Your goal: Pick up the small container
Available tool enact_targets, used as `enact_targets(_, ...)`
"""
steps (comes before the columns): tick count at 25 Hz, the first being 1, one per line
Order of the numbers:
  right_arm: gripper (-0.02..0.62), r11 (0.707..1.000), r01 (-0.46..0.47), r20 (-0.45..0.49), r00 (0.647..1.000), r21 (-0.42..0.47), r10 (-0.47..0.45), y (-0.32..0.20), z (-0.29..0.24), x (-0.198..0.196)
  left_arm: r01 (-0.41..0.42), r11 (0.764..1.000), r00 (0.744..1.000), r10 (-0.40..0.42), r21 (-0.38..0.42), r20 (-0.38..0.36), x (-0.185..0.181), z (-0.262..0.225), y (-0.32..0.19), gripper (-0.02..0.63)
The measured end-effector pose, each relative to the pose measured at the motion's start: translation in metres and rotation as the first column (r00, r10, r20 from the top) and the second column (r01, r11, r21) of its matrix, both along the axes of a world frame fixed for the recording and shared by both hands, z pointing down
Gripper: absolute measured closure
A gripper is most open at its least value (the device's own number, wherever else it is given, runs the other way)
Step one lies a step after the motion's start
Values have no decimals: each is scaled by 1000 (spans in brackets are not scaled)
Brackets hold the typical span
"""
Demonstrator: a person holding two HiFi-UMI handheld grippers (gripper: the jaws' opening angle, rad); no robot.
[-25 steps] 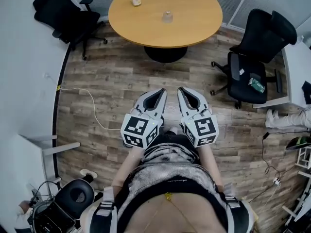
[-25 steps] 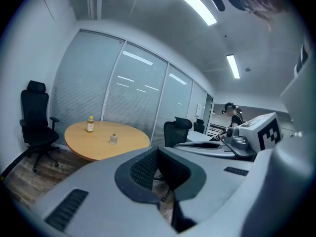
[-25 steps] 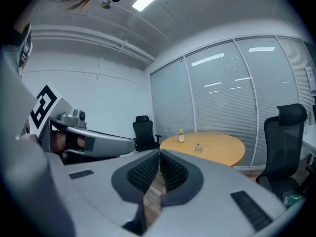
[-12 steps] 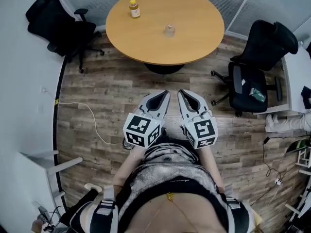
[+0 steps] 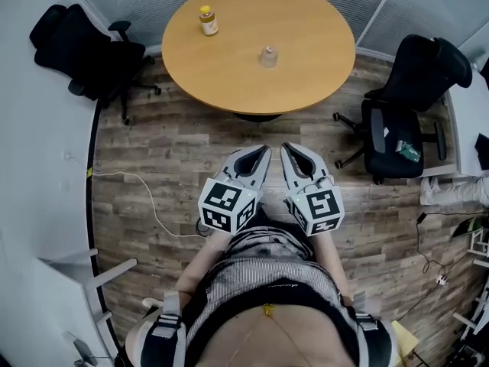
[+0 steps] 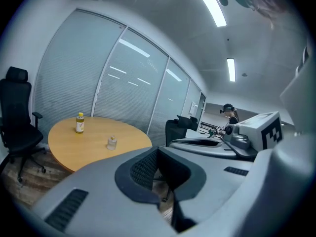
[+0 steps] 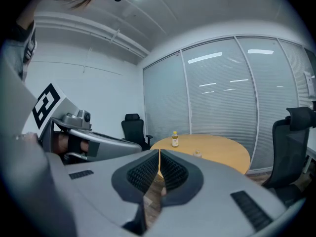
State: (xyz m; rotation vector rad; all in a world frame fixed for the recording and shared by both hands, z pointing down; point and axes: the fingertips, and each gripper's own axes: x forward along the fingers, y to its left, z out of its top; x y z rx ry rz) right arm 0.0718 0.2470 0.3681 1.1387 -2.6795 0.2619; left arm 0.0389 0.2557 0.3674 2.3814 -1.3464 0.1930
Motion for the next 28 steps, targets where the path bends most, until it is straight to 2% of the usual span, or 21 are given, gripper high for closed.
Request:
enact_targets(12, 572, 1000, 3, -14, 1000, -5, -3, -11, 4, -37, -13, 1000, 1000, 13, 1, -27, -31, -1, -13, 589)
enact_targets(18, 572, 999, -51, -9, 999, -2, 51, -15, 5, -44, -42, 999, 999, 42, 3, -30, -42, 2, -16, 589)
enact_targets(28, 572, 998, -57, -37, 998, -14, 57, -12, 10, -55, -79, 997, 995, 80, 27, -54, -50, -11, -22, 589)
